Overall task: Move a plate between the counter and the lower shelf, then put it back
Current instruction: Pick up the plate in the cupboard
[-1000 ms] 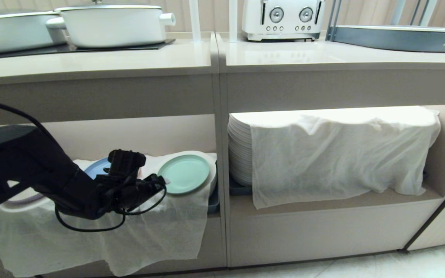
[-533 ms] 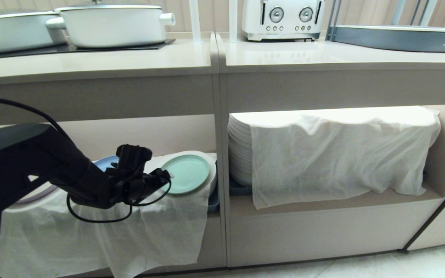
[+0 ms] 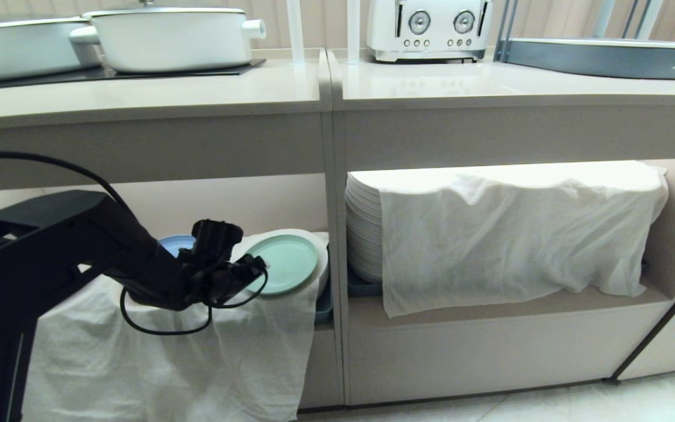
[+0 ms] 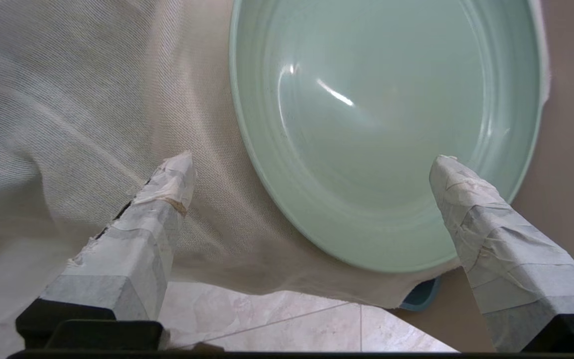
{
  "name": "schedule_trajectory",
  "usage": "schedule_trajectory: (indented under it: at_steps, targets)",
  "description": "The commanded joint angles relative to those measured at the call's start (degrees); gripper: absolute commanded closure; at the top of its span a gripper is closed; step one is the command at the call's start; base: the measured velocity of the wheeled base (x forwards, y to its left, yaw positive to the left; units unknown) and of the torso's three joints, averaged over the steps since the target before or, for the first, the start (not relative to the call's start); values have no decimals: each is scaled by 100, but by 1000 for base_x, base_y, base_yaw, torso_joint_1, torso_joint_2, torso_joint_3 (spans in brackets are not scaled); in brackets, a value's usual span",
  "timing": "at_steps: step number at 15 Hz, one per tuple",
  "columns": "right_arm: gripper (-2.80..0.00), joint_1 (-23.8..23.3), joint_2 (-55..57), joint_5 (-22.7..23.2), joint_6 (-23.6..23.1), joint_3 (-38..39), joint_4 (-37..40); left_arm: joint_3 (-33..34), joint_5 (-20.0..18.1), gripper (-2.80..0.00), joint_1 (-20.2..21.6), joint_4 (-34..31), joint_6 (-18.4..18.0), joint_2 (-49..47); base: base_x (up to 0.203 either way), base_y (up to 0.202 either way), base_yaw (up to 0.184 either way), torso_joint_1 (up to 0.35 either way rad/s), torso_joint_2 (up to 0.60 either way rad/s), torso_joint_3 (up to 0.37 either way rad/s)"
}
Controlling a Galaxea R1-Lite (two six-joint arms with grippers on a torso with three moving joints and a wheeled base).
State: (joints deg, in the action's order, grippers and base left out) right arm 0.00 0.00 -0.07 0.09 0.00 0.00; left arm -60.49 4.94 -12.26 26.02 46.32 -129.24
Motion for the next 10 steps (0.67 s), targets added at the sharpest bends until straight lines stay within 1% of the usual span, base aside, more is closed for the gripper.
schedule_trajectory:
  at_steps: [1,10]
  targets:
    - [0,0,0,-1,0,0,0,-180,75,-280,-13,-51,41,-173,0,0,0,0,0,0]
    - [0,0,0,7,0,0,0,-472,200,-280,-13,-65,43,-386,0,0,0,0,0,0]
